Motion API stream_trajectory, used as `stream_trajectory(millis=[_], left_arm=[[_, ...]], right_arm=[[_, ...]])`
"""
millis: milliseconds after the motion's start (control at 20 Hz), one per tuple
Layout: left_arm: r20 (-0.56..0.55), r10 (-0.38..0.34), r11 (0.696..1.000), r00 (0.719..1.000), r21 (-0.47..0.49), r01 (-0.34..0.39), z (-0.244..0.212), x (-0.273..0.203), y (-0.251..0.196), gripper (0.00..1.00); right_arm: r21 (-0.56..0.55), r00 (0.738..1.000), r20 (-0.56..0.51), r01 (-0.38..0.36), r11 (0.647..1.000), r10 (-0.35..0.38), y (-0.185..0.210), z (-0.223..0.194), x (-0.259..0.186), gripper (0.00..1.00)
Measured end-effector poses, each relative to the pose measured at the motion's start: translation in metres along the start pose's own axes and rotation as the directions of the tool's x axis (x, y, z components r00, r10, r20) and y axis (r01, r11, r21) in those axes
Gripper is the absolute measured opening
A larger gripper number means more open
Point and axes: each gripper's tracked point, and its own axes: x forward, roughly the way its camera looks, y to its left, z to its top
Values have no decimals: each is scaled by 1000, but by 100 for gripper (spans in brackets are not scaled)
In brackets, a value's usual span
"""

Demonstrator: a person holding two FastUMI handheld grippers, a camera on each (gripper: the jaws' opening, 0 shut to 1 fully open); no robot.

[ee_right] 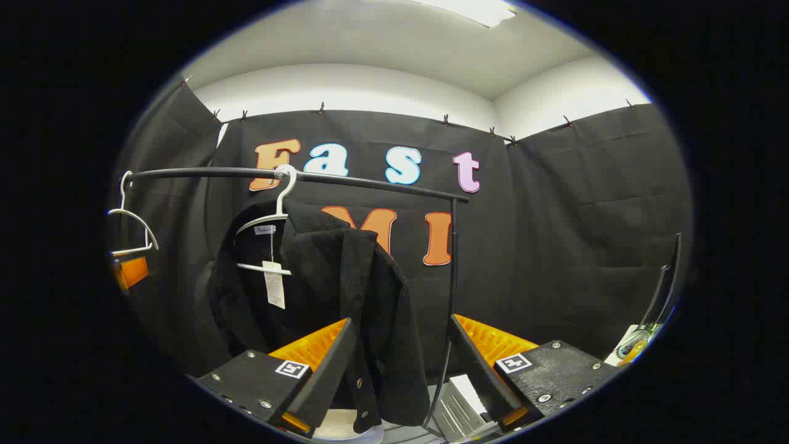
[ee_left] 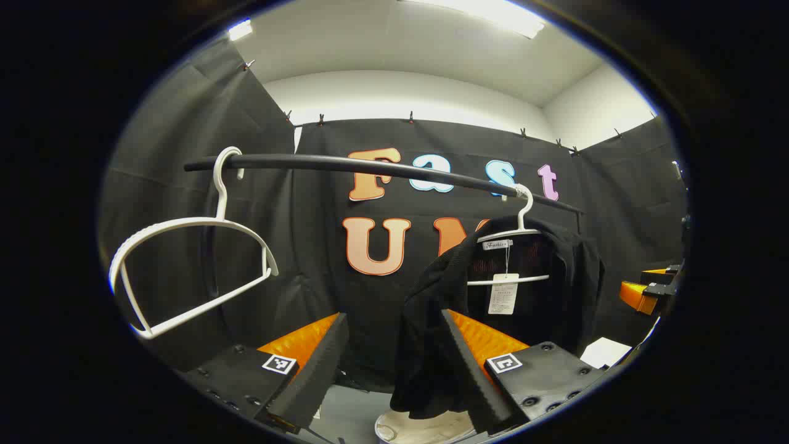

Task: Grasp the clothes on the hanger with both hands and then place them into the laundry hamper below.

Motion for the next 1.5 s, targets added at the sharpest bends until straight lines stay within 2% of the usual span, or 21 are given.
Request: stream_trajectory(millis=[100, 150, 200, 300, 350, 400, 500, 550, 600, 850, 900, 950, 1500], left_arm=[[5, 1, 1000, 1000, 3, -1, 2, 0, 0, 96], [7, 1, 1000, 1000, 3, -1, 3, 0, 0, 96], [8, 2, 1000, 1000, 1, -2, 3, 0, 1, 93], [9, 1, 1000, 1000, 1, -1, 4, 0, 1, 96], [7, 0, 1000, 1000, 1, 0, 4, 0, 1, 100], [7, -2, 1000, 1000, 1, 2, 3, 0, 0, 96], [8, -6, 1000, 1000, 1, 6, 4, 1, -2, 96], [7, -6, 1000, 1000, 1, 6, 3, 2, -2, 100], [5, -7, 1000, 1000, 1, 7, 2, 3, -3, 93], [4, -4, 1000, 1000, -1, 4, 2, 4, -4, 96], [6, -3, 1000, 1000, 1, 3, 3, 3, -3, 100], [7, -2, 1000, 1000, 4, 2, 4, 3, -3, 96], [-7, 6, 1000, 1000, 1, -6, -3, 4, -1, 96]], right_arm=[[2, 1000, 0, 1, 1000, -1, 1, 0, 0, 100], [2, 1000, 0, 2, 1000, -2, 1, 0, 0, 94], [1, 1000, 1, 2, 1000, -2, 1, 1, 0, 94], [-1, 1000, 1, 4, 1000, -4, 0, 0, -1, 94], [-1, 1000, 1, 5, 1000, -5, 0, 0, -1, 100], [-1, 1000, 0, 6, 1000, -6, 0, -1, -1, 100], [-2, 1000, -2, 6, 1000, -6, -1, -1, -1, 100], [-2, 1000, -4, 6, 1000, -6, -1, -2, -1, 100], [-3, 1000, -5, 6, 1000, -6, -1, -3, 0, 100], [0, 1000, -5, 3, 1000, -3, 2, -2, 0, 100], [0, 1000, -5, 3, 1000, -3, 2, -2, 1, 94], [0, 1000, -5, 1, 1000, -1, 3, -1, 1, 94], [19, 997, -46, -56, 998, 57, 38, -18, 6, 94]])
